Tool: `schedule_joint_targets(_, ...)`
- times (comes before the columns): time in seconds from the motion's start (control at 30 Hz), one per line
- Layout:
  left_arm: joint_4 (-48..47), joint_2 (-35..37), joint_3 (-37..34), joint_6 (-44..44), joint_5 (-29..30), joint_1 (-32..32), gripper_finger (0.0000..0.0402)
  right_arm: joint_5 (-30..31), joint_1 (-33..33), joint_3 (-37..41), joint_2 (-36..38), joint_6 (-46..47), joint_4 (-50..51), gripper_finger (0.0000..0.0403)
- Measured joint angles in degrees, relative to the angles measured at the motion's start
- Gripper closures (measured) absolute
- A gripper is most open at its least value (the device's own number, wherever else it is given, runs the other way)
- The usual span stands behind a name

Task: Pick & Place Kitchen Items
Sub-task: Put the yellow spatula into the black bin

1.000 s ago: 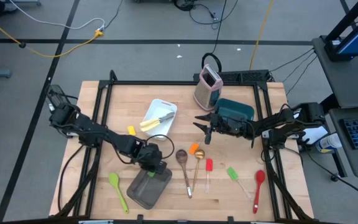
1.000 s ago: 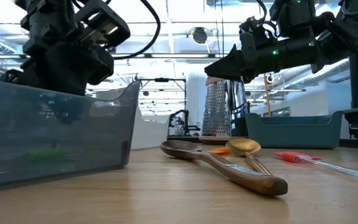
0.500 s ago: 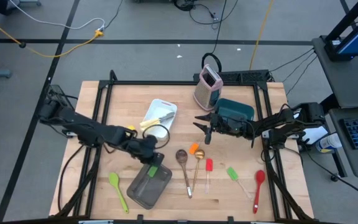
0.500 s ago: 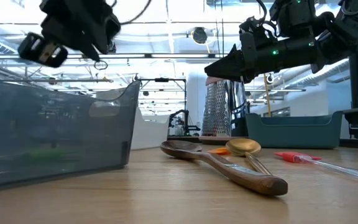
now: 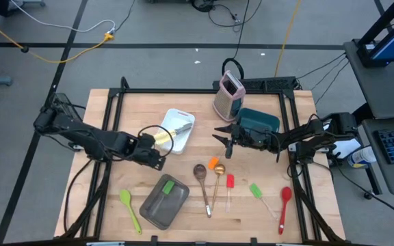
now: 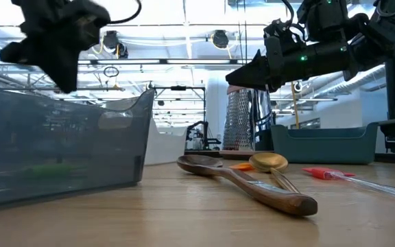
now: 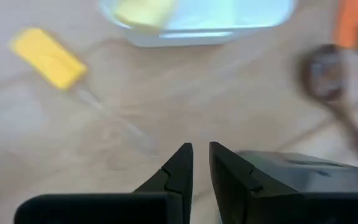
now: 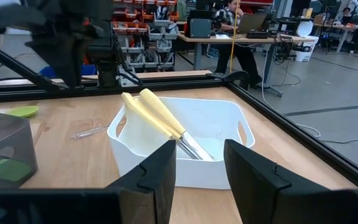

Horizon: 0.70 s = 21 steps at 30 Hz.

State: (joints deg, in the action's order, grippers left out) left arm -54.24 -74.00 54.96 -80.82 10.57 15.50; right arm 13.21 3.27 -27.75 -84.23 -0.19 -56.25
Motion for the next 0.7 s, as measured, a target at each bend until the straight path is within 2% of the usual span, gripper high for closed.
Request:
schedule_joint_targets(0.23,-1.4,-0.3,0.0,9.4,0.0,-2.3,0.0346,0.0,0.0,0.0,0.0,0.0,0.5,0.0275)
schedule_joint_targets(0.6,-1.2,-0.2,0.0,7.7,0.0,-4.0,0.0346,0.0,0.0,0.0,0.0,2.6,2.5,0.0275)
schedule_joint_targets(0.7,-1.2,-0.2,0.0,11.1,0.0,-4.0,0.0346,0.0,0.0,0.0,0.0,4.0,2.9,0.0275)
